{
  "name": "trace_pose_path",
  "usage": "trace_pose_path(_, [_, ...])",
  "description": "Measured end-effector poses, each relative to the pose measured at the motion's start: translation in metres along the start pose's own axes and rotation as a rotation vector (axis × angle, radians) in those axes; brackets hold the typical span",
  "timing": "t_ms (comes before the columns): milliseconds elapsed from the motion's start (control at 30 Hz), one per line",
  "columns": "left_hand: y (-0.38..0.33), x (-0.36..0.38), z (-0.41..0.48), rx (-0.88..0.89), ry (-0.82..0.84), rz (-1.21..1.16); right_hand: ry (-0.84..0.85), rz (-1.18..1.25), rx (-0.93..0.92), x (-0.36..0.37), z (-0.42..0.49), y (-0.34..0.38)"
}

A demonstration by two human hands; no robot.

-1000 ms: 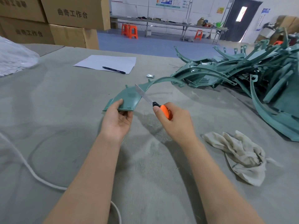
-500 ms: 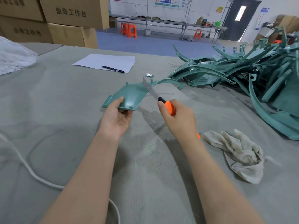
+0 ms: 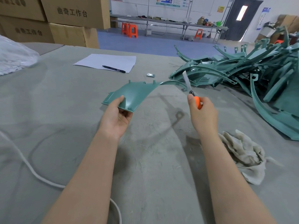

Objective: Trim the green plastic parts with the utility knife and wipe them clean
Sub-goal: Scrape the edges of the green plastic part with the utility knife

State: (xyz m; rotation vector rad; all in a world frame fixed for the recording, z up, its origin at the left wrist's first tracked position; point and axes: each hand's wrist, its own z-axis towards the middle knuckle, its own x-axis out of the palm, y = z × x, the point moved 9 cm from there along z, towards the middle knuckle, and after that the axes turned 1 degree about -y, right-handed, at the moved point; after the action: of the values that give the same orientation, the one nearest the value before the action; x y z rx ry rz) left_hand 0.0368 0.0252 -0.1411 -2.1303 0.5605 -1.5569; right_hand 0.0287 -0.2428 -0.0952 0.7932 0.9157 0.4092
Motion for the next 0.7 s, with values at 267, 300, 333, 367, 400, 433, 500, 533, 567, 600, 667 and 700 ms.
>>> trace_pose_path(267, [0.002,-0.006,0.005,0.0,-0.038,0.031,0.335,0.619,0.148,0.024,-0.021,0.021])
trace_pose_path(300, [0.001,-0.007,0.006,0.011,-0.046,0.029,0.363,0.675,0.177,0.027,-0.024,0.022])
trace_pose_path(333, [0.0,-0.008,0.007,0.026,-0.053,0.034,0.378,0.713,0.206,0.029,-0.026,0.022])
trace_pose_path(367, [-0.001,-0.008,0.008,0.042,-0.058,0.043,0.377,0.721,0.229,0.03,-0.027,0.02])
trace_pose_path(400, [-0.001,-0.009,0.009,0.057,-0.061,0.054,0.366,0.705,0.246,0.03,-0.027,0.018])
trace_pose_path(433, [-0.002,-0.009,0.01,0.069,-0.066,0.064,0.349,0.681,0.257,0.03,-0.028,0.016])
trace_pose_path(500, [-0.002,-0.012,0.012,0.081,-0.077,0.084,0.318,0.639,0.263,0.029,-0.027,0.012])
trace_pose_path(533, [-0.002,-0.014,0.013,0.086,-0.082,0.09,0.305,0.627,0.264,0.028,-0.027,0.011])
trace_pose_path(567, [-0.002,-0.015,0.013,0.089,-0.088,0.094,0.29,0.624,0.268,0.028,-0.026,0.01])
trace_pose_path(600, [-0.002,-0.017,0.013,0.089,-0.094,0.096,0.274,0.63,0.276,0.027,-0.026,0.009])
trace_pose_path(667, [-0.002,-0.019,0.014,0.079,-0.105,0.092,0.24,0.65,0.303,0.025,-0.024,0.005])
trace_pose_path(700, [-0.002,-0.019,0.014,0.066,-0.104,0.083,0.229,0.656,0.316,0.025,-0.024,0.003])
